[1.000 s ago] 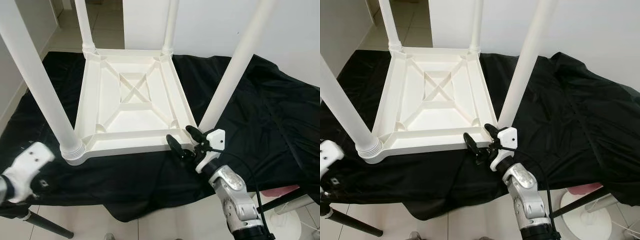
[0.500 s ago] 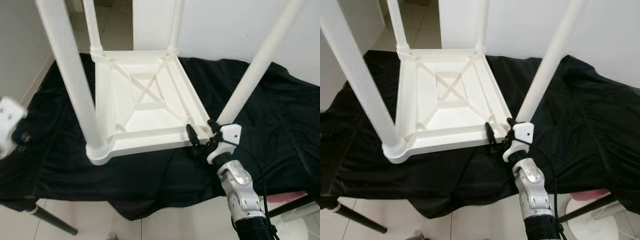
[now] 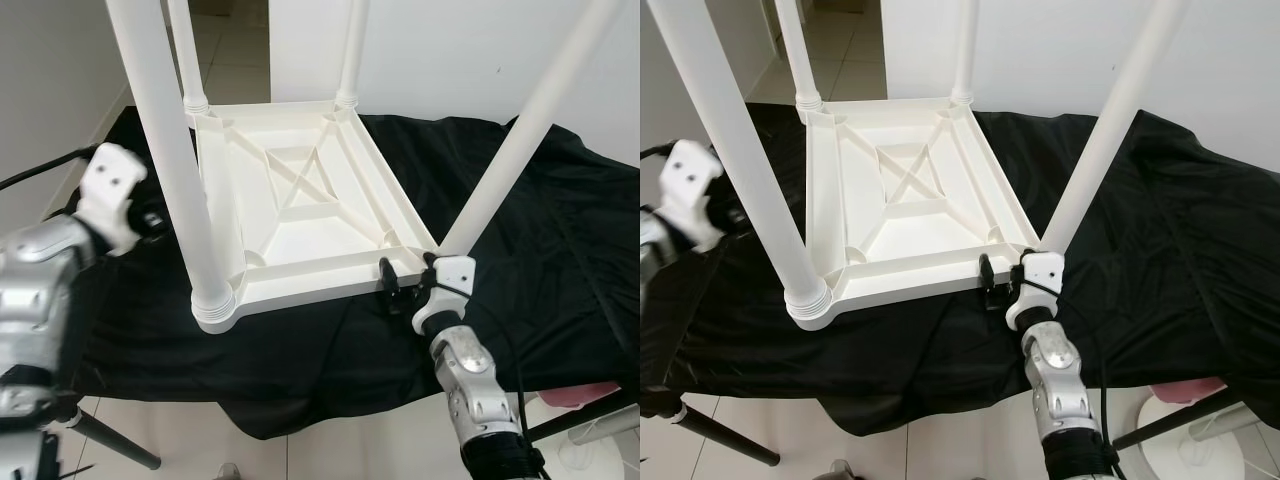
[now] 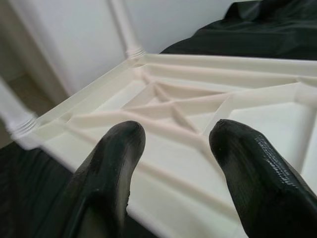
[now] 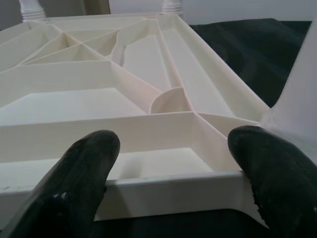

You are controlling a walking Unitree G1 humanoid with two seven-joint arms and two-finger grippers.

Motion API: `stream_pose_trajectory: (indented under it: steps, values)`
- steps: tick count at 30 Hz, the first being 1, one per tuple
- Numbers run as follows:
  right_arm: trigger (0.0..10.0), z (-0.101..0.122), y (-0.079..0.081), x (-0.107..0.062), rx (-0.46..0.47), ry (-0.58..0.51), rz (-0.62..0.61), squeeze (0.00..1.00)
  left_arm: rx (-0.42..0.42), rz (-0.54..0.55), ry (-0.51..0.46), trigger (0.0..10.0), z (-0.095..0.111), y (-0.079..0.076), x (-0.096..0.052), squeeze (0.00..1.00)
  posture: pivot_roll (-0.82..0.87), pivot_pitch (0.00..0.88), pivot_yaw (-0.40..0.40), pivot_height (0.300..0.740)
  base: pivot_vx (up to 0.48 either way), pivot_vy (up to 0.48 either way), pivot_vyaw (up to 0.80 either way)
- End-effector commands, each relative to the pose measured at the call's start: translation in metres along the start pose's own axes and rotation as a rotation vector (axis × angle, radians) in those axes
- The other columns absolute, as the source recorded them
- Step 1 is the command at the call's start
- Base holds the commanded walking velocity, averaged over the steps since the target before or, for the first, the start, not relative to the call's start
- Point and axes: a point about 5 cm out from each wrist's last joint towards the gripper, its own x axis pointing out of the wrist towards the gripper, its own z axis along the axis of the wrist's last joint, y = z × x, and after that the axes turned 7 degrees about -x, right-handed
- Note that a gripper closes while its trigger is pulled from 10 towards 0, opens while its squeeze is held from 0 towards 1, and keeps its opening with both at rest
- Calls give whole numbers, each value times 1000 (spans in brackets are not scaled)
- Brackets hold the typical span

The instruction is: Building children table

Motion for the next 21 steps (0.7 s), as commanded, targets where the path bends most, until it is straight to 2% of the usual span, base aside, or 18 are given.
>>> stream_pose_trajectory:
  steps: [1, 3, 4, 5, 6, 7, 9, 12, 16, 19, 21]
  values:
    - [10000, -20, -3, -7, 1, 110, -50, 0, -18, -65, -28, 10000, 3, -16, 12, 0, 18, 64, -14, 740, 0, 0, 0]
    - [10000, -20, -3, -7, 1, 110, -50, 0, -18, -65, -28, 10000, 3, -16, 12, 0, 18, 64, -14, 740, 0, 0, 0]
    - [10000, -23, -2, -8, -2, 127, -61, 0, -23, -98, -36, 10000, 2, -22, 15, 0, 18, 64, -14, 740, 0, 0, 0]
    - [10000, -23, -2, -8, -2, 127, -61, 0, -23, -98, -36, 10000, 2, -22, 15, 0, 18, 64, -14, 740, 0, 0, 0]
    - [10000, -27, -2, -8, -7, 152, -72, 0, -27, -149, -41, 10000, 2, -32, 18, 0, 16, 72, -10, 740, 0, 0, 0]
    - [10000, -27, -2, -8, -7, 152, -72, 0, -27, -149, -41, 10000, 2, -32, 18, 0, 16, 72, -10, 740, 0, 0, 0]
    - [10000, -32, 1, -6, 25, 183, -80, 0, -54, -239, -56, 10000, 1, -53, 26, 0, 19, 74, -10, 740, 0, 0, 0]
    - [10000, -33, 3, -4, 43, 190, -78, 0, -64, -273, -55, 10000, 0, -61, 28, 0, 17, 75, -10, 740, 0, 0, 0]
    - [10000, -30, 6, 13, 111, 193, -85, 0, -105, -347, -77, 10000, 0, -87, 34, 0, 20, 76, -15, 740, 0, 0, 0]
    - [10000, -29, 7, 15, 110, 193, -84, 0, -112, -352, -81, 10000, 1, -89, 35, 0, 20, 76, -15, 740, 0, 0, 0]
    - [10000, -27, 5, 25, 139, 194, -97, 0, -122, -381, -83, 10000, 1, -107, 37, 0, 27, 82, -20, 740, 0, 0, 0]
